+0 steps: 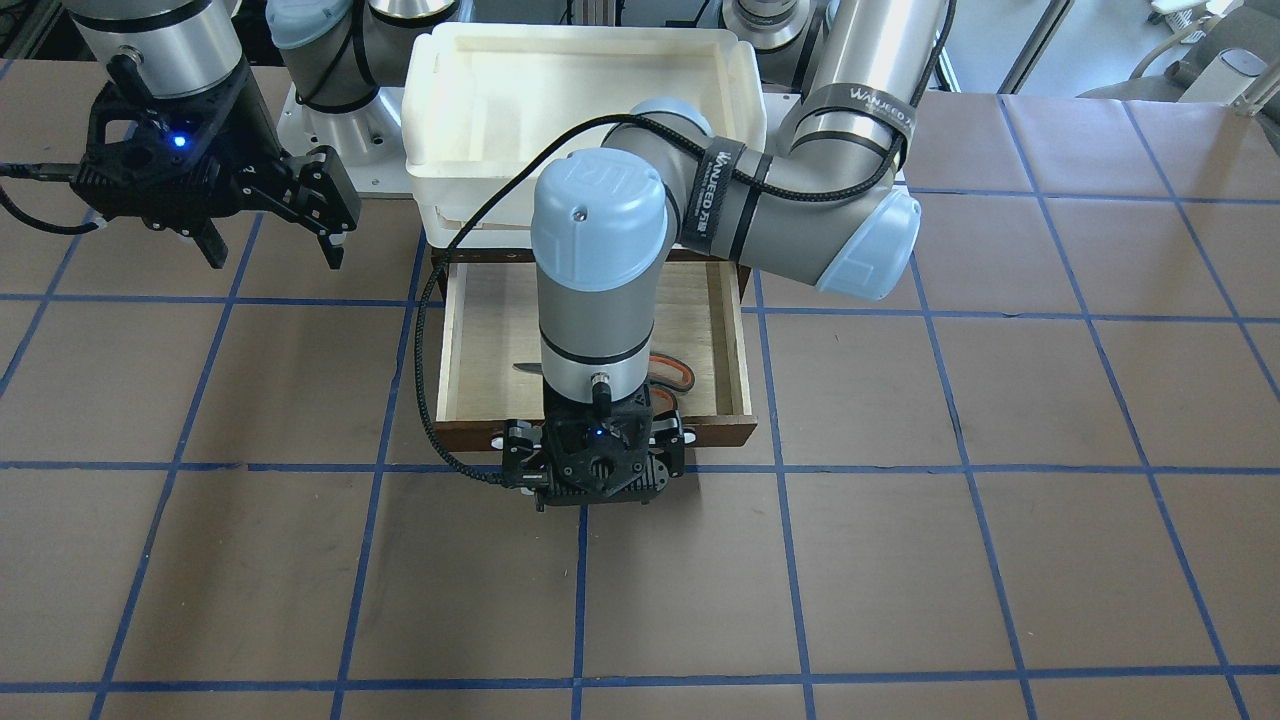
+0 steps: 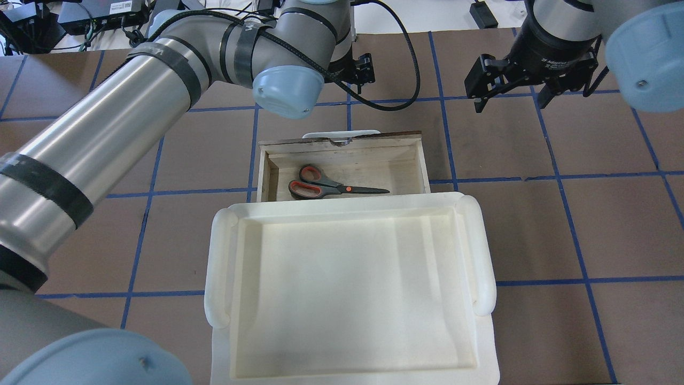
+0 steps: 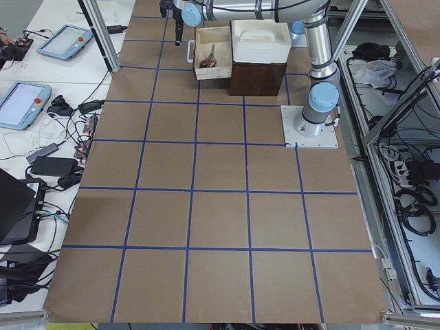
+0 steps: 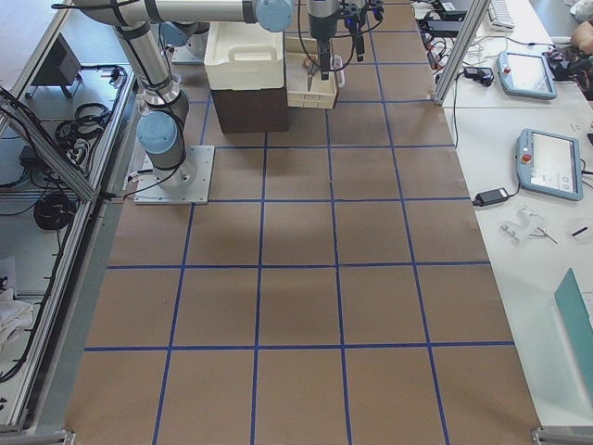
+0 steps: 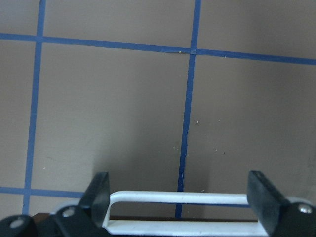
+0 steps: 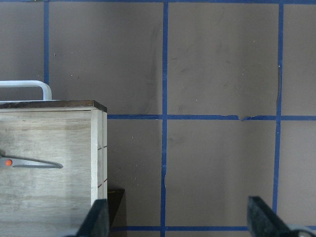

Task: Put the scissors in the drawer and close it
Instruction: 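Move the left gripper over the drawer's white handle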

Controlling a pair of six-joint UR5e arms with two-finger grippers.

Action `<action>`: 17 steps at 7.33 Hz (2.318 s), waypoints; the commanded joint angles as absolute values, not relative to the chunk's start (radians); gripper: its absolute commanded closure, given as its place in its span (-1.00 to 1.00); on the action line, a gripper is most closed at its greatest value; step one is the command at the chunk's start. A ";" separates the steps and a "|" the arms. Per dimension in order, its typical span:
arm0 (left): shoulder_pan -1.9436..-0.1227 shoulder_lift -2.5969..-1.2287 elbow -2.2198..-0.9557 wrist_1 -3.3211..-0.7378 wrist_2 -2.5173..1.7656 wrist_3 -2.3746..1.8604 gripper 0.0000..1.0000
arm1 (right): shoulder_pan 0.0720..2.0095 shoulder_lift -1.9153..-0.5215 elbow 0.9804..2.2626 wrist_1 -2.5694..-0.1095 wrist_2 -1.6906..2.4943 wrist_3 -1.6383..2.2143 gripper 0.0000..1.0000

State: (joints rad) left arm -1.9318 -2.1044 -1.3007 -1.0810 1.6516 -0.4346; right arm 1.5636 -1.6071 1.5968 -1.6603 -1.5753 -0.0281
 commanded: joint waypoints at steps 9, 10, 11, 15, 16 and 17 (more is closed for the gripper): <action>-1.927 -2.298 -1.226 -1.265 1.644 -0.425 -1.00 | 1.565 -1.621 1.597 -1.631 -1.575 -0.023 -1.00; -1.927 -2.299 -1.229 -1.294 1.643 -0.425 -1.00 | 1.565 -1.621 1.597 -1.631 -1.572 -0.026 -1.00; -1.928 -2.296 -1.226 -1.316 1.641 -0.425 -1.00 | 1.565 -1.620 1.597 -1.632 -1.580 -0.026 -1.00; -1.942 -2.249 -1.226 -1.361 1.635 -0.425 -1.00 | 1.565 -1.620 1.597 -1.629 -1.589 -0.028 -1.00; -1.947 -2.234 -1.226 -1.394 1.634 -0.425 -1.00 | 1.563 -1.620 1.597 -1.631 -1.591 -0.028 -1.00; -1.947 -2.214 -1.232 -1.426 1.632 -0.425 -1.00 | 1.563 -1.618 1.597 -1.629 -1.592 -0.029 -1.00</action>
